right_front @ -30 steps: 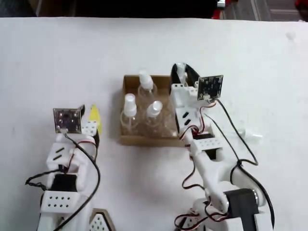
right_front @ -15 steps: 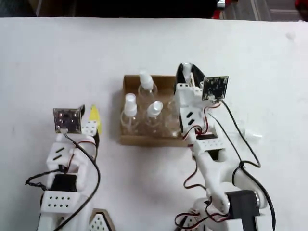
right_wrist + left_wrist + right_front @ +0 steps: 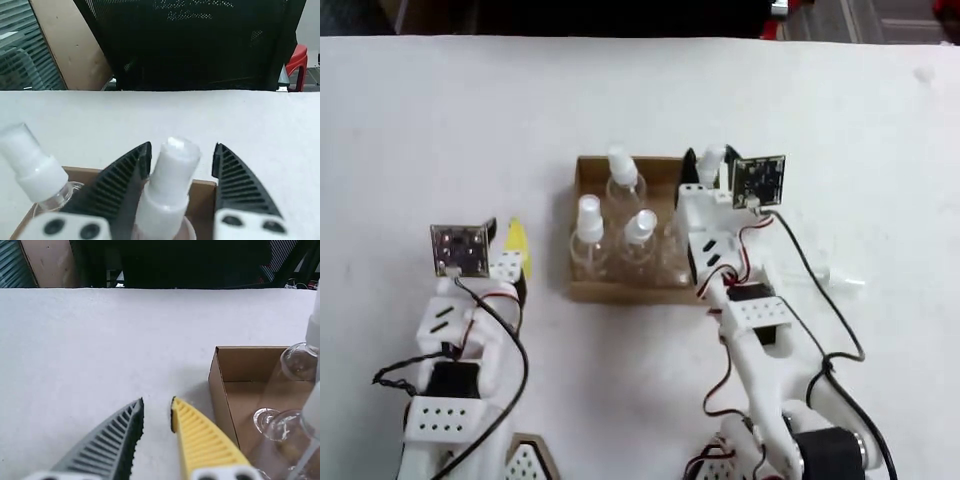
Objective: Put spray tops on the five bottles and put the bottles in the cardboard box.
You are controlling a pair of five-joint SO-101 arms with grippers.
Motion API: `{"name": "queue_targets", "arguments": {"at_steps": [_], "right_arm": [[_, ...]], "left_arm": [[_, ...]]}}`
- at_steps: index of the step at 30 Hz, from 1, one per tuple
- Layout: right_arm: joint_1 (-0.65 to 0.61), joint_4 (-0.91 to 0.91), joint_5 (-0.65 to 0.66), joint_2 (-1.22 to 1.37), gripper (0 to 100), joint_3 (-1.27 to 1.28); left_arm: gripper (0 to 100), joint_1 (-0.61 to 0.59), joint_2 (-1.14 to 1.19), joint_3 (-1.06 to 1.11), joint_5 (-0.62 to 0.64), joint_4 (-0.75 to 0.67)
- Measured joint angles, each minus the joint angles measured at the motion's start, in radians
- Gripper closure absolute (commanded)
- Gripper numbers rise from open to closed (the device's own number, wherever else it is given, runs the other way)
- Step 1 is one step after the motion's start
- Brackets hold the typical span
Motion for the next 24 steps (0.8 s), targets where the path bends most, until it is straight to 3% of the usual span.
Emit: {"name": "queue_targets", "arguments": {"at_steps": [12,19,24], "right_arm": [[0.002,0.124,0.000,-0.190,82.6,-0.003],[0.075,0.434,0.000,-0.285,82.9,-0.167],[0.256,0.753,0.000,-0.341,82.9,-0.361]], "left_arm": [[91,0.000,0.000,0.000,0.000,0.000],[91,0.000,0.000,0.000,0.000,0.000],[91,0.000,0.000,0.000,0.000,0.000]]}}
